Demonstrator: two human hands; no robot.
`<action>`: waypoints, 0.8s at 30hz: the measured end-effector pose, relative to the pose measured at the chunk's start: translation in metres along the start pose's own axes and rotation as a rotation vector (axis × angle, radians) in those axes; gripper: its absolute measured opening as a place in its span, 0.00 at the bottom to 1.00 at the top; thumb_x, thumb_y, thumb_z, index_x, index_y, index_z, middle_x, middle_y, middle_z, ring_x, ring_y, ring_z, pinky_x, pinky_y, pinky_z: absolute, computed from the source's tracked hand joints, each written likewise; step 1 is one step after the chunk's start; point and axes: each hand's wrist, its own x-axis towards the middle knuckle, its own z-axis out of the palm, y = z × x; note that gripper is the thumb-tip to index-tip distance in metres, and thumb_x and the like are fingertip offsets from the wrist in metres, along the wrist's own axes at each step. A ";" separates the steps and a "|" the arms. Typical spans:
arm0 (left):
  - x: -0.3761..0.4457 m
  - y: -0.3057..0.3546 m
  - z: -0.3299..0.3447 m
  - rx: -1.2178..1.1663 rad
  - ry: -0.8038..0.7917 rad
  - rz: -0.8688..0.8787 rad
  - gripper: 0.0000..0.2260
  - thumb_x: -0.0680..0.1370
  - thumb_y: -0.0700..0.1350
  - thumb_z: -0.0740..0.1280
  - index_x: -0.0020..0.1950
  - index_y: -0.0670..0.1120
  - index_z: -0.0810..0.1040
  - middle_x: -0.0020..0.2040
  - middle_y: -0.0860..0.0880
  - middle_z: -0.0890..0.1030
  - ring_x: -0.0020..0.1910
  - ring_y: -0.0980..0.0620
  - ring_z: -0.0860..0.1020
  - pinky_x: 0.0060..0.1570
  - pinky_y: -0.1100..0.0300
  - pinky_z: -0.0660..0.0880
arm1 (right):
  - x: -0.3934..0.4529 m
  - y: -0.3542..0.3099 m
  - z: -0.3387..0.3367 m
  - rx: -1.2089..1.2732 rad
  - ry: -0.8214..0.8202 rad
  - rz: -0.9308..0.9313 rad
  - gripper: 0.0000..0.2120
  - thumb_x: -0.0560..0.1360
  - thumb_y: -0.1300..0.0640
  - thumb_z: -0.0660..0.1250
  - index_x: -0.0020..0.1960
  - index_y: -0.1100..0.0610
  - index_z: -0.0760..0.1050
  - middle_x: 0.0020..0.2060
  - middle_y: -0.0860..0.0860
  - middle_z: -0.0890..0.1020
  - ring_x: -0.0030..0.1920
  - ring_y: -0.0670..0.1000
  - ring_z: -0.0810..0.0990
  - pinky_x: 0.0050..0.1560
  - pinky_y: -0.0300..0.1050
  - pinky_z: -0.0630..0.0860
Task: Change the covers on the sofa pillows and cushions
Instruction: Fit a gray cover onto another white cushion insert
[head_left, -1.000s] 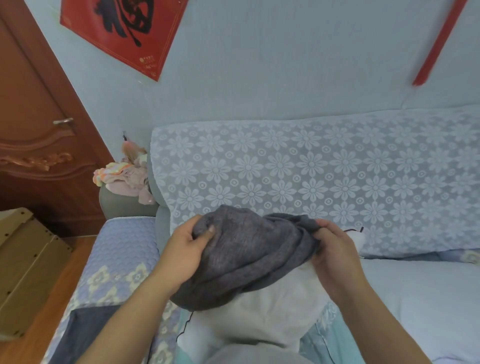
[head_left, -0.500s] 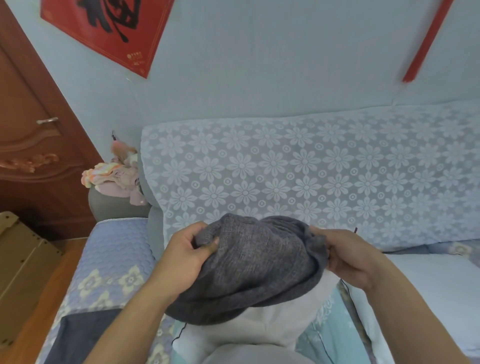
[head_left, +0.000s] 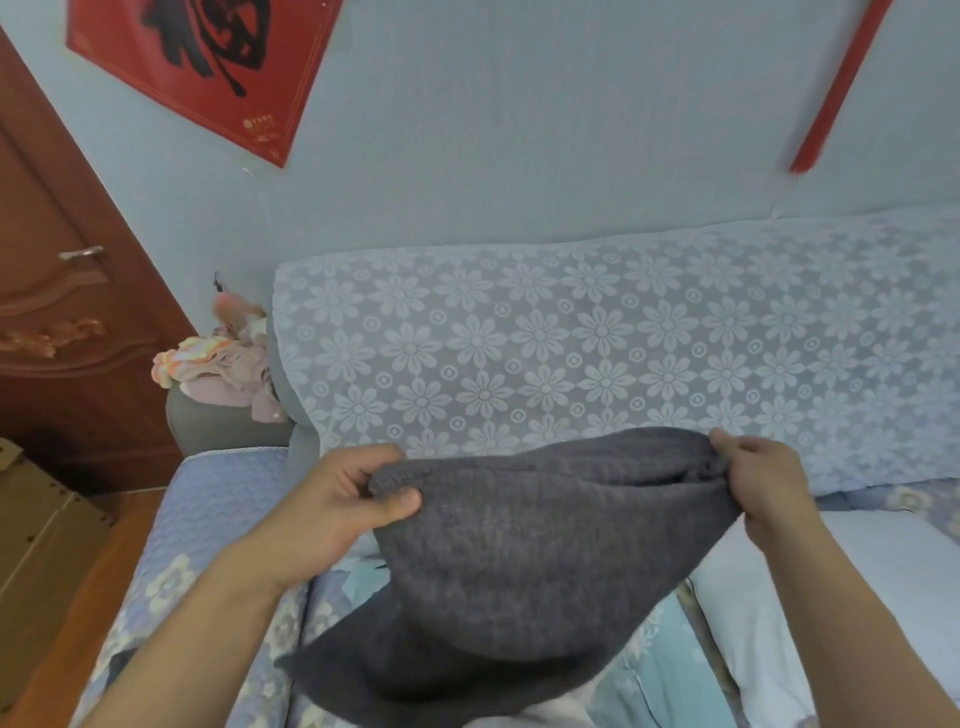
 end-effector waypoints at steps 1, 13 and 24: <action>0.002 0.002 0.002 0.031 -0.047 -0.003 0.26 0.65 0.60 0.81 0.46 0.38 0.83 0.46 0.34 0.82 0.47 0.44 0.82 0.51 0.53 0.79 | 0.003 -0.004 0.003 -0.018 0.029 -0.064 0.18 0.82 0.51 0.64 0.40 0.63 0.77 0.37 0.58 0.81 0.40 0.55 0.76 0.43 0.50 0.73; 0.007 -0.001 -0.023 -0.116 0.410 -0.065 0.16 0.72 0.48 0.77 0.53 0.39 0.83 0.53 0.38 0.84 0.52 0.45 0.82 0.52 0.52 0.79 | -0.014 0.006 0.033 0.582 -0.569 0.348 0.22 0.76 0.48 0.72 0.60 0.66 0.79 0.58 0.60 0.82 0.58 0.54 0.82 0.65 0.53 0.76; 0.042 -0.044 -0.040 0.368 0.950 -0.159 0.07 0.82 0.39 0.63 0.49 0.42 0.80 0.44 0.43 0.80 0.49 0.41 0.78 0.38 0.55 0.68 | -0.058 0.035 0.071 0.554 -0.594 0.645 0.09 0.81 0.60 0.64 0.54 0.64 0.80 0.47 0.58 0.82 0.46 0.55 0.80 0.44 0.48 0.81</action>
